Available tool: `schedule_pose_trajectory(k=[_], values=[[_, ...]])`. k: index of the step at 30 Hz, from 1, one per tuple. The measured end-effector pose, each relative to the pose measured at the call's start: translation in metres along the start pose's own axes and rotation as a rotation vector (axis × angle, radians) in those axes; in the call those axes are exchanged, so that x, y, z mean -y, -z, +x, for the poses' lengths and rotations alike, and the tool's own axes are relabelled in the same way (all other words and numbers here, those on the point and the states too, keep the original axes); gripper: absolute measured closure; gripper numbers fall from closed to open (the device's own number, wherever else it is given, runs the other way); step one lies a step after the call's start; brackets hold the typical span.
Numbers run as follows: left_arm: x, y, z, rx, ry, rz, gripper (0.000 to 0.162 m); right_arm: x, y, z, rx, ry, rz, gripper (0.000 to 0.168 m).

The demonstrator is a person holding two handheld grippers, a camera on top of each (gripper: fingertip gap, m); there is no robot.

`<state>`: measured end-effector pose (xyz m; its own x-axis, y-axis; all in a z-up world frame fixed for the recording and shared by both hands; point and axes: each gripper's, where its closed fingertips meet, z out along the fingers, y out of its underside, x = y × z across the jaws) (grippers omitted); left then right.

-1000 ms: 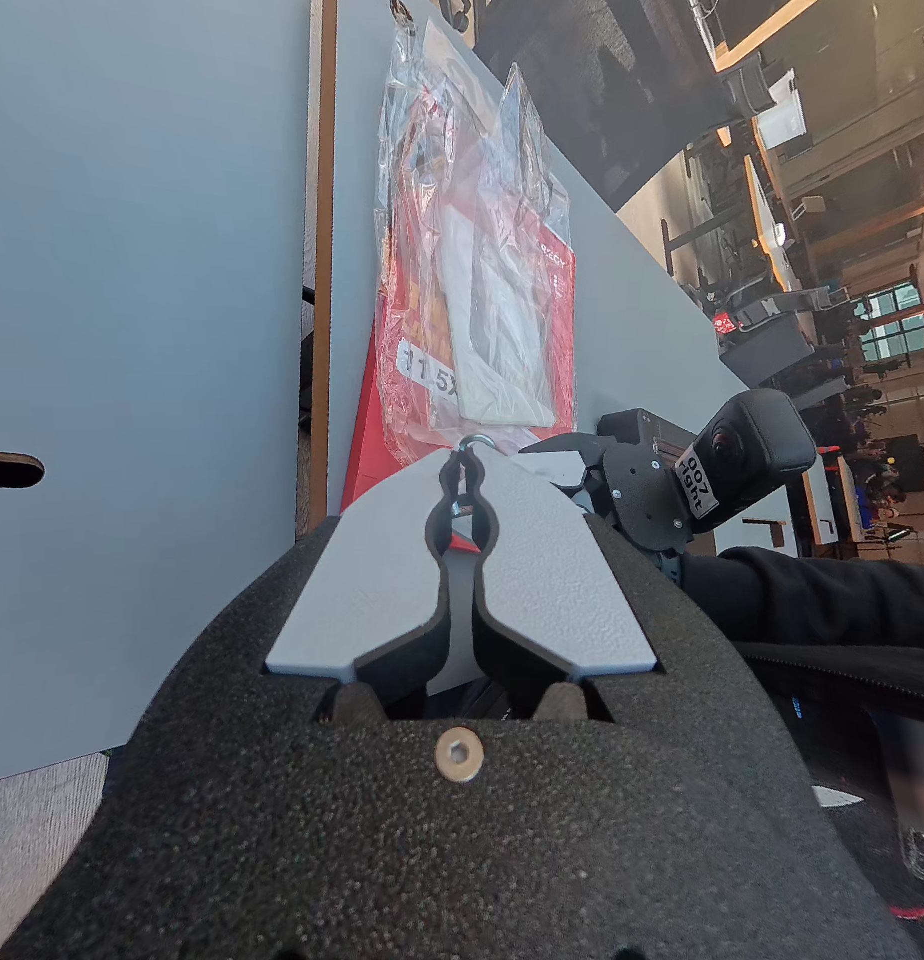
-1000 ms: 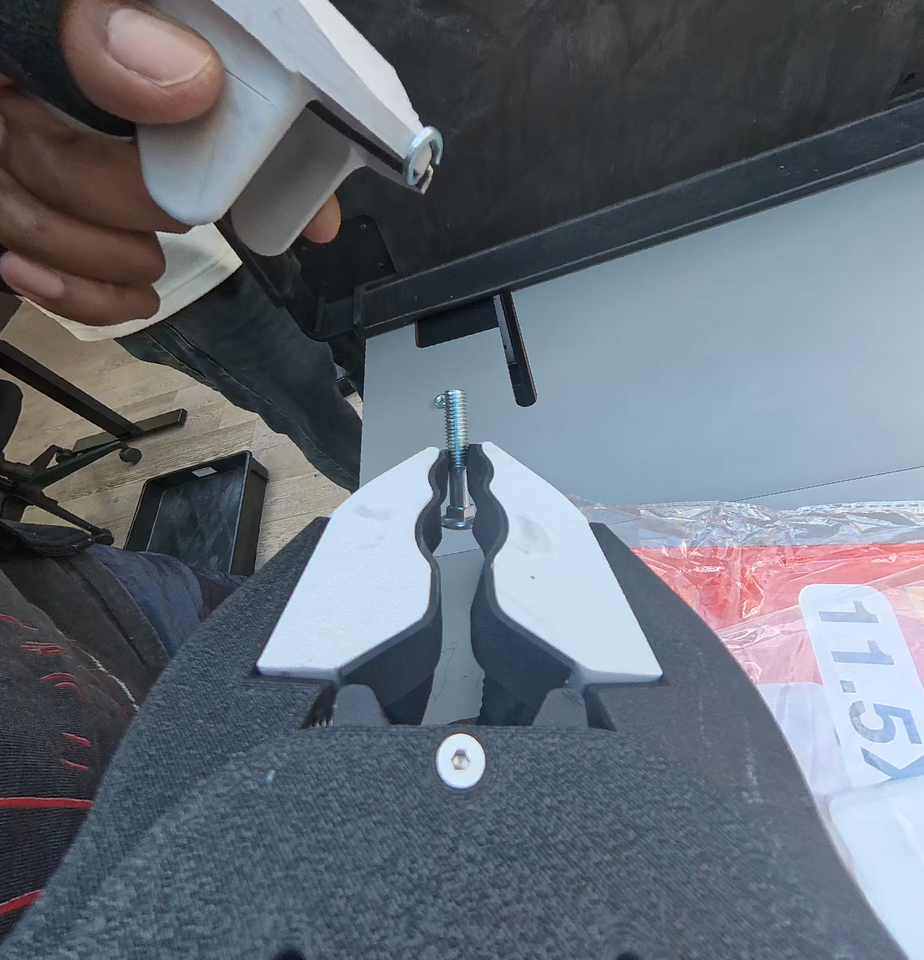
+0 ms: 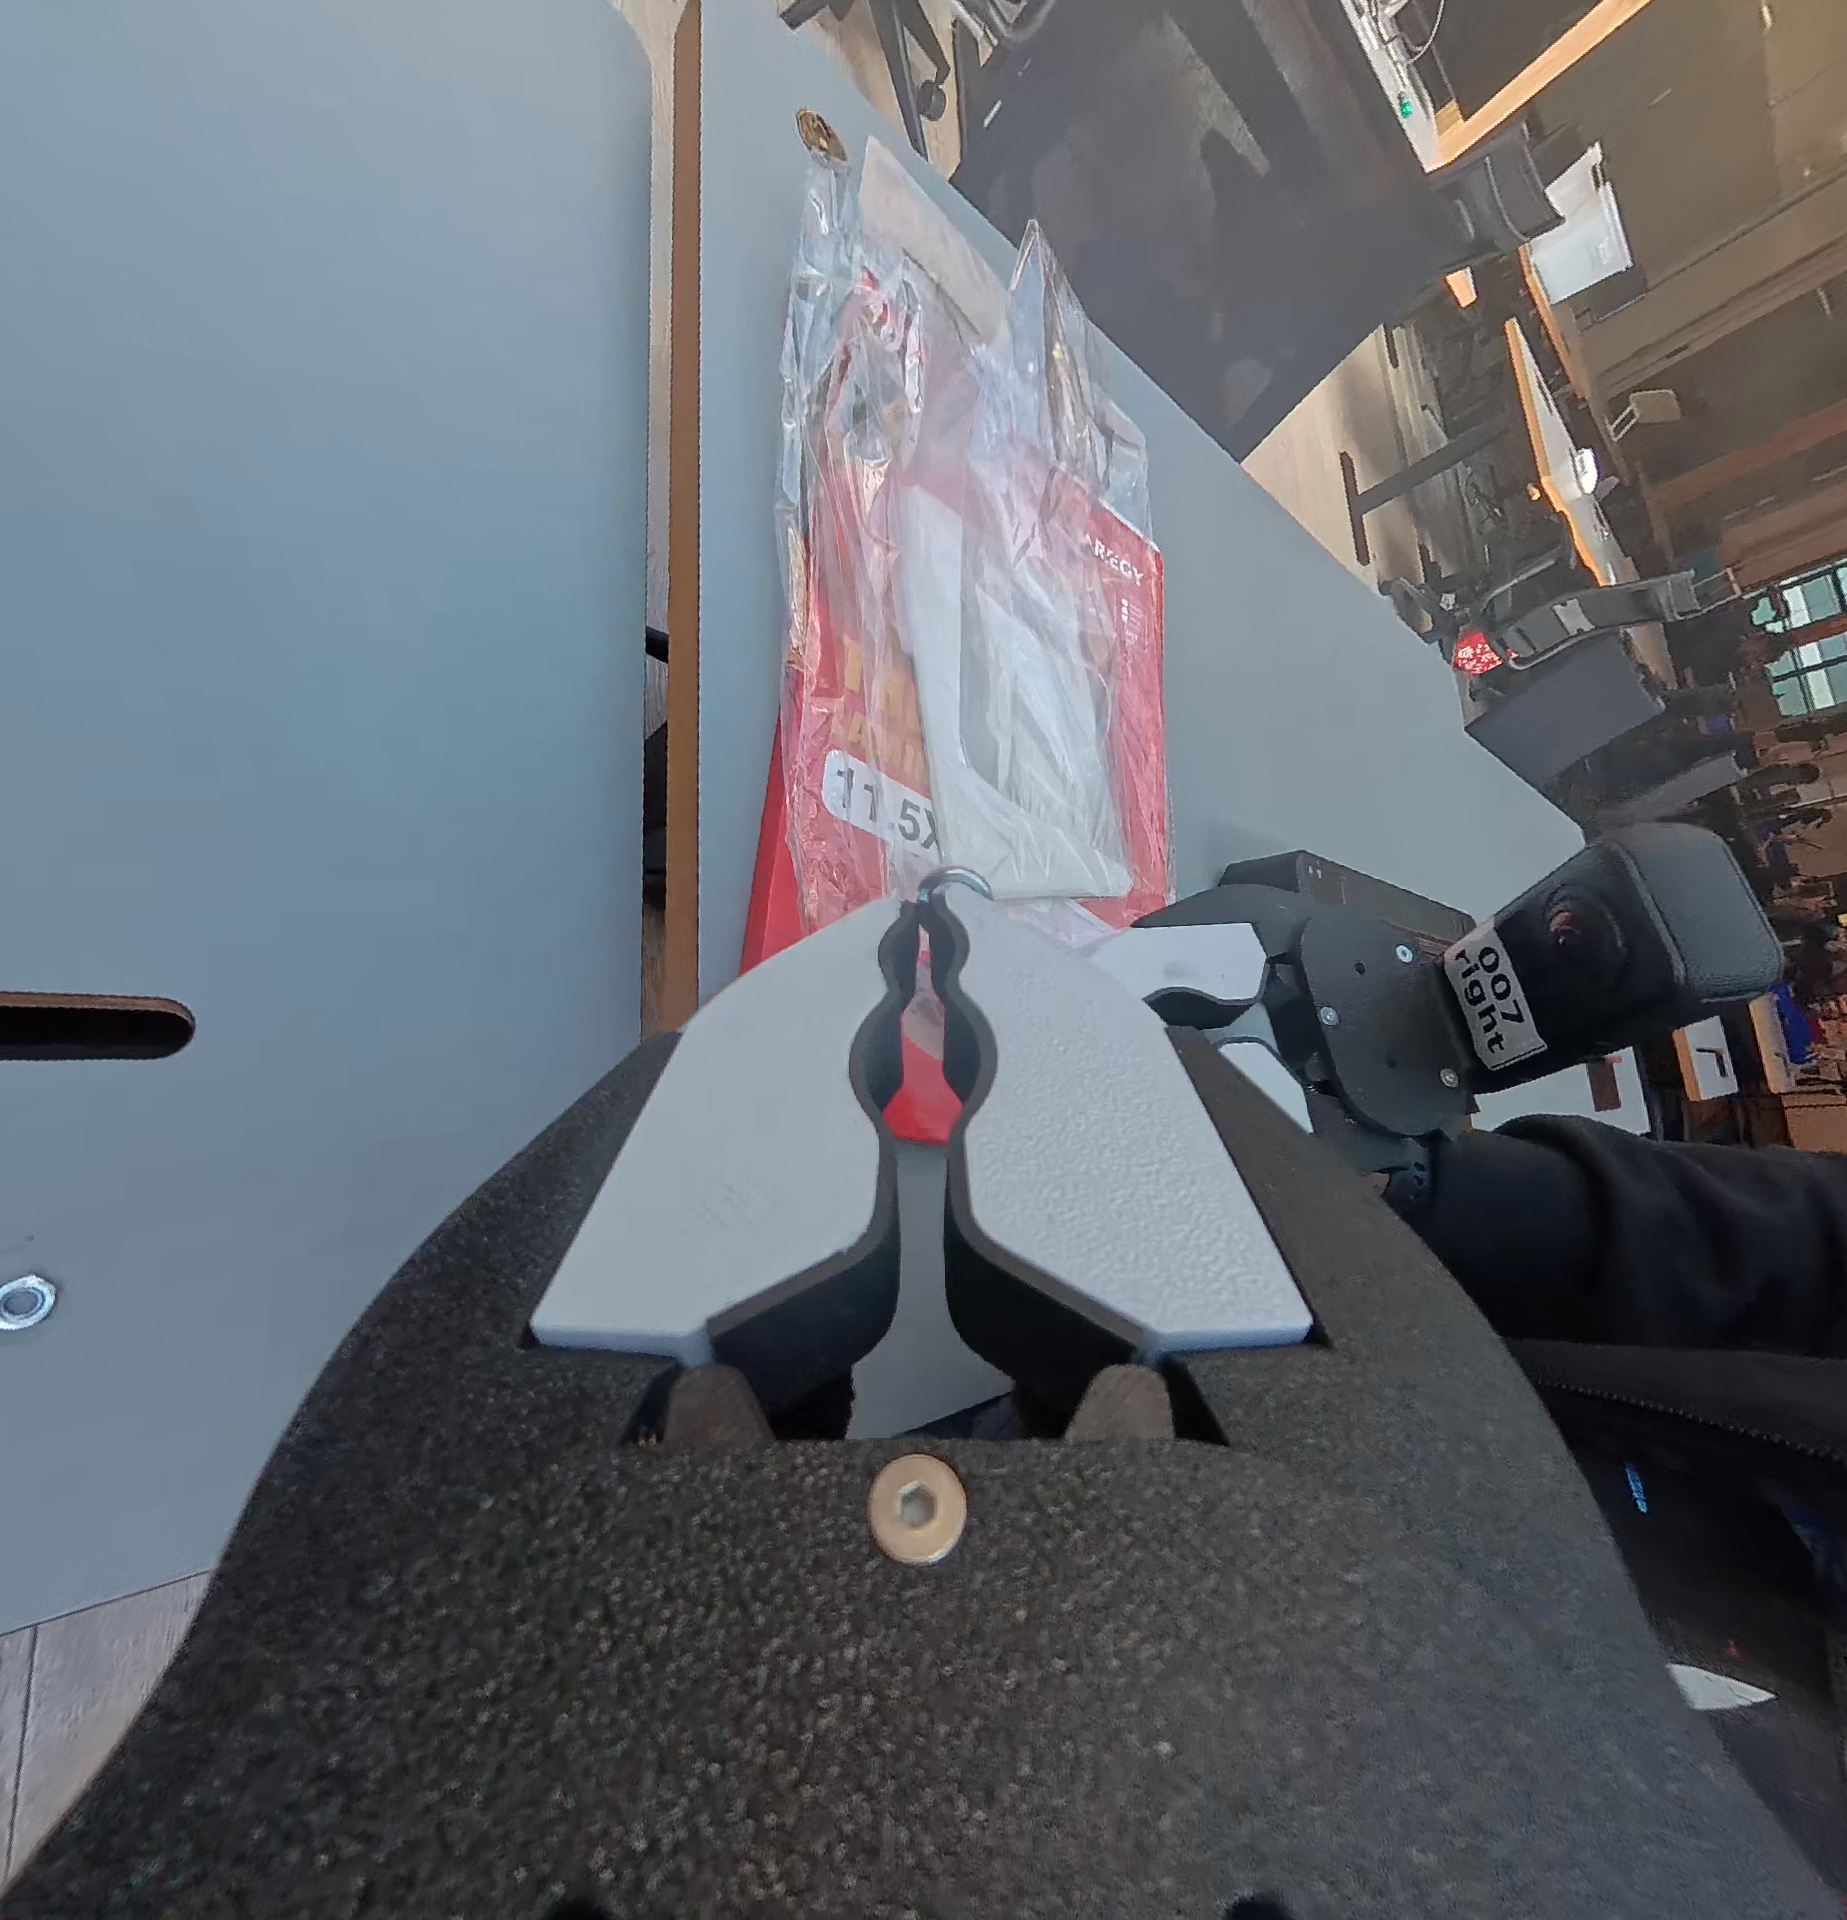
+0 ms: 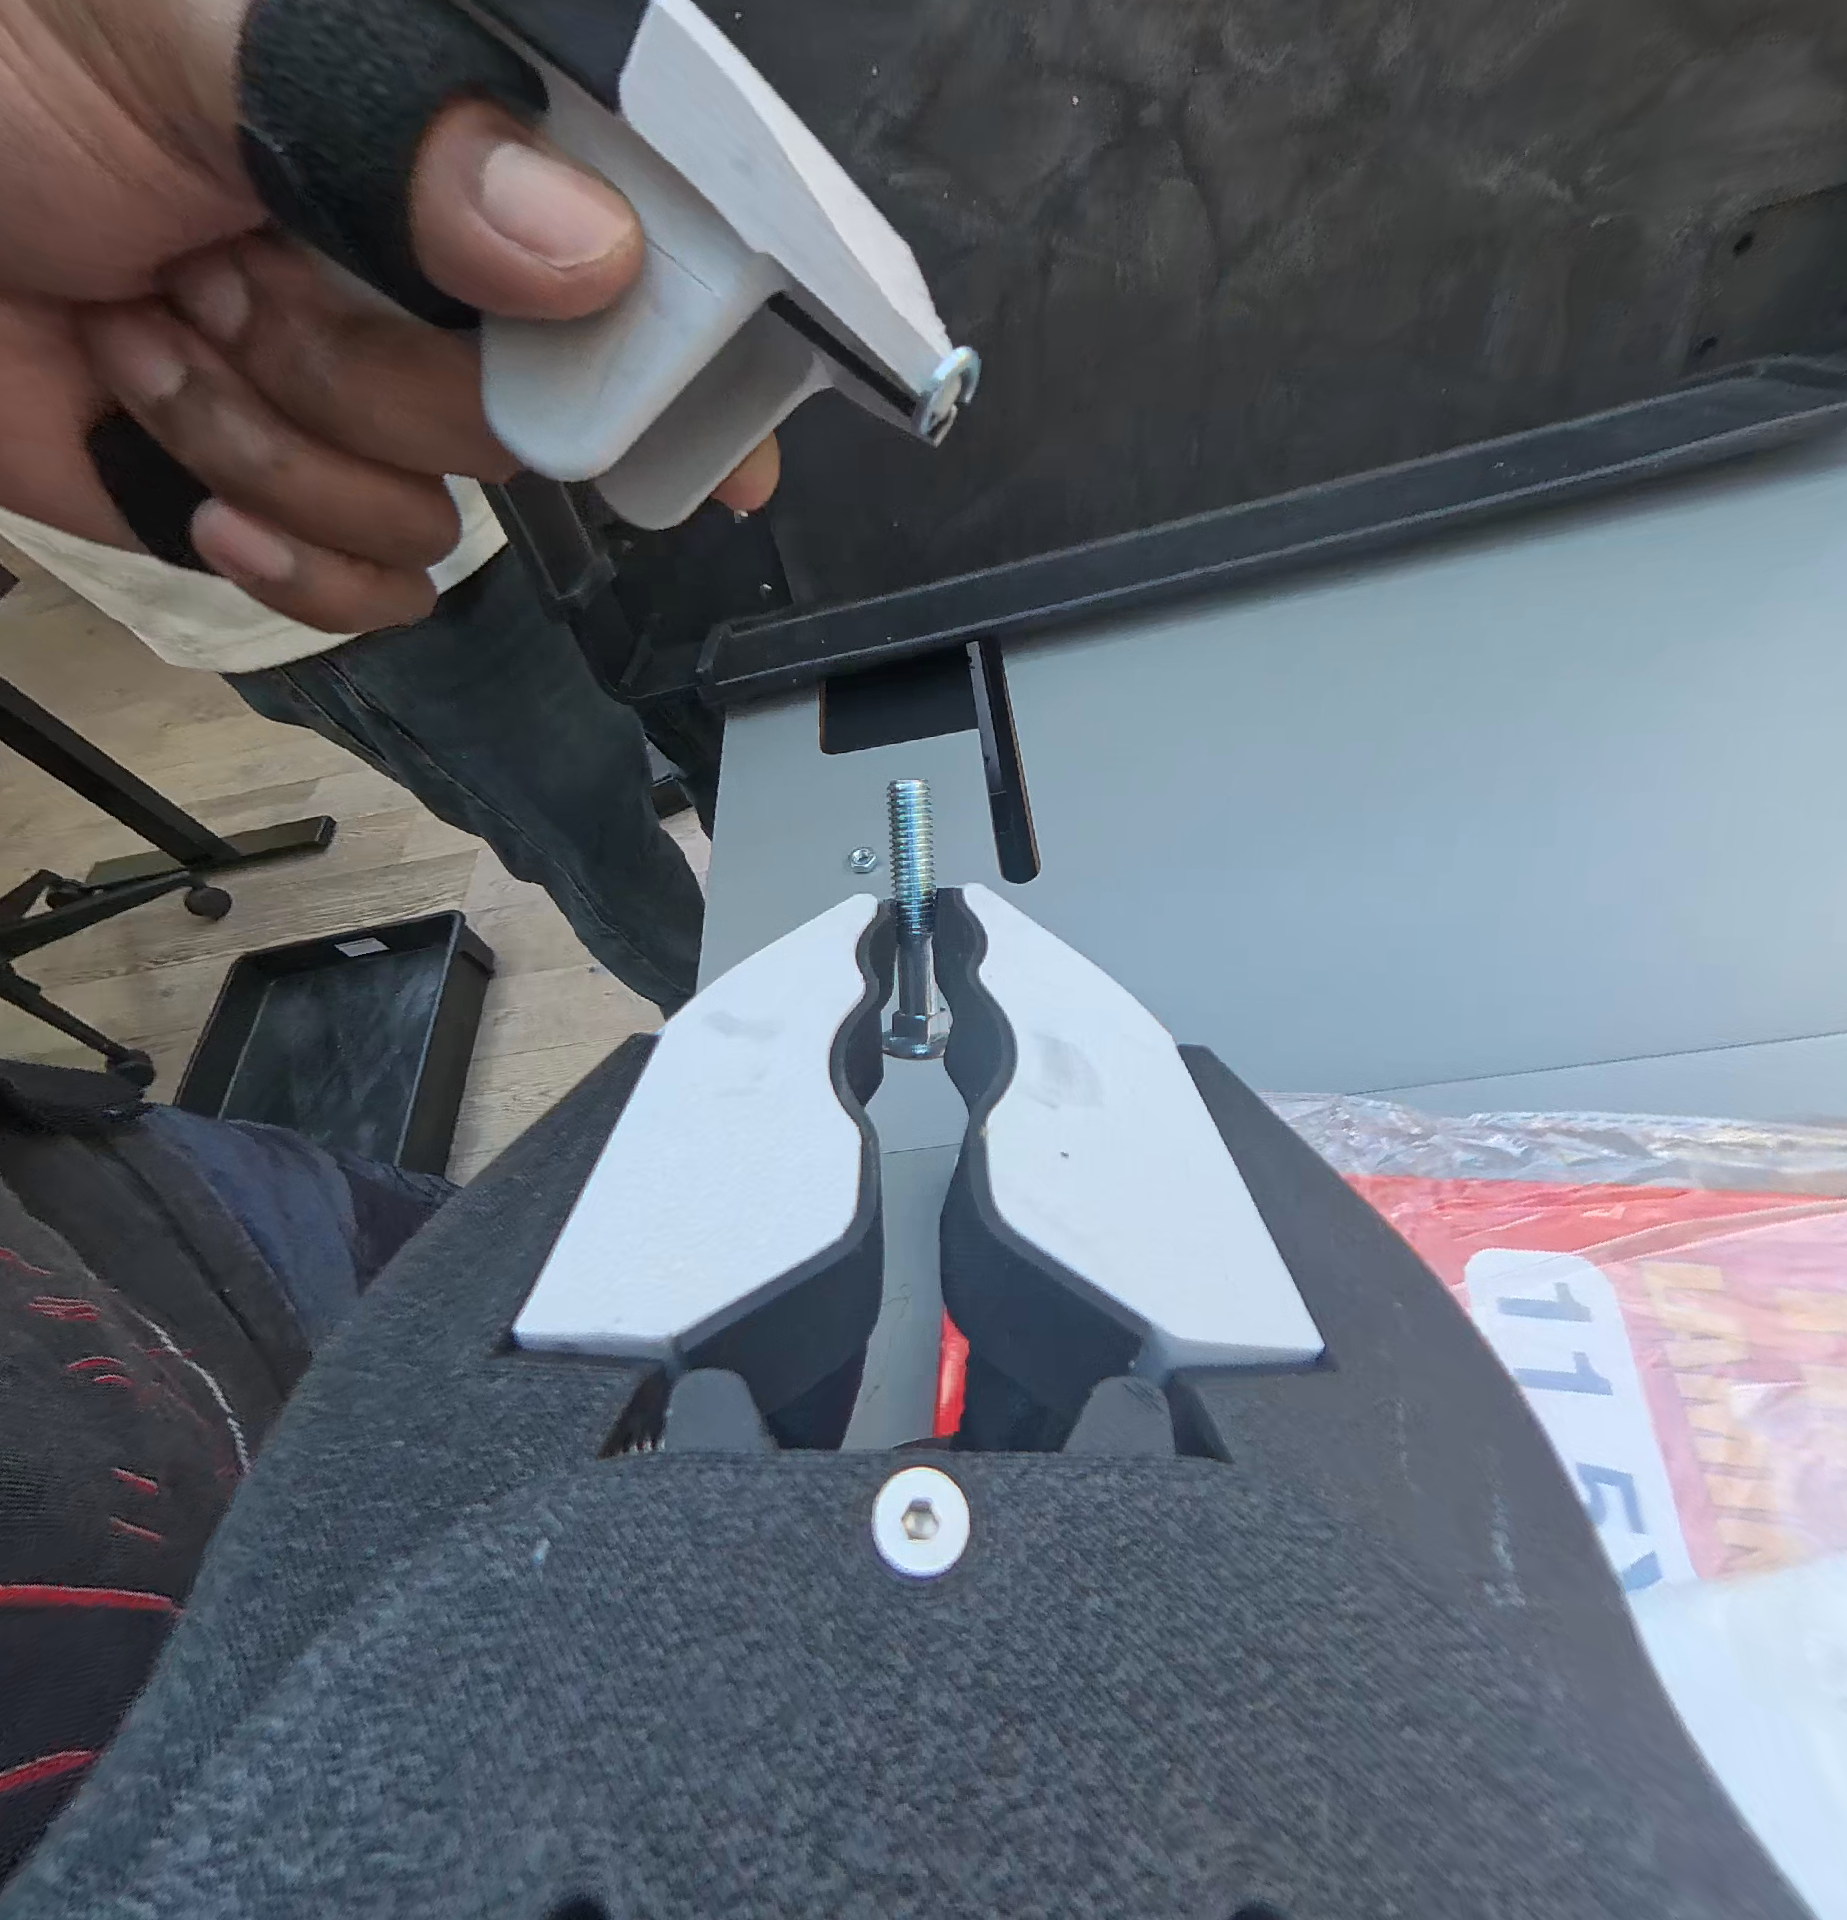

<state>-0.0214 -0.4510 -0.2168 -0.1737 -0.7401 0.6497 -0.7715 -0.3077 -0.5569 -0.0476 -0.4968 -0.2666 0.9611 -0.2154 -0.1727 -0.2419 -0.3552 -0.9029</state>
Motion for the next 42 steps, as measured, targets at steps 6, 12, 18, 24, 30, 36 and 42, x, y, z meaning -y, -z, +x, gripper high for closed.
schedule_pose_trajectory(k=[6,12,18,24,30,36,42], values=[[-0.006,-0.032,0.002,-0.030,-0.018,-0.080,0.161,-0.003,0.021,0.022,-0.062,0.010,0.010,0.161],[-0.044,-0.085,0.014,-0.044,-0.124,-0.274,0.161,-0.027,0.056,0.035,-0.135,-0.044,0.018,0.161],[-0.083,-0.134,0.027,-0.040,-0.251,-0.449,0.161,-0.059,0.084,0.044,-0.219,-0.131,0.016,0.161],[-0.123,-0.171,0.021,0.045,-0.421,-0.622,0.160,-0.093,0.102,0.052,-0.327,-0.247,-0.010,0.161],[-0.144,-0.189,0.005,0.145,-0.531,-0.713,0.161,-0.122,0.113,0.055,-0.398,-0.325,-0.085,0.161],[-0.152,-0.194,0.002,0.154,-0.526,-0.732,0.161,-0.145,0.111,0.061,-0.421,-0.368,-0.199,0.161],[-0.151,-0.194,0.004,0.134,-0.509,-0.722,0.160,-0.157,0.101,0.068,-0.408,-0.362,-0.304,0.161]])
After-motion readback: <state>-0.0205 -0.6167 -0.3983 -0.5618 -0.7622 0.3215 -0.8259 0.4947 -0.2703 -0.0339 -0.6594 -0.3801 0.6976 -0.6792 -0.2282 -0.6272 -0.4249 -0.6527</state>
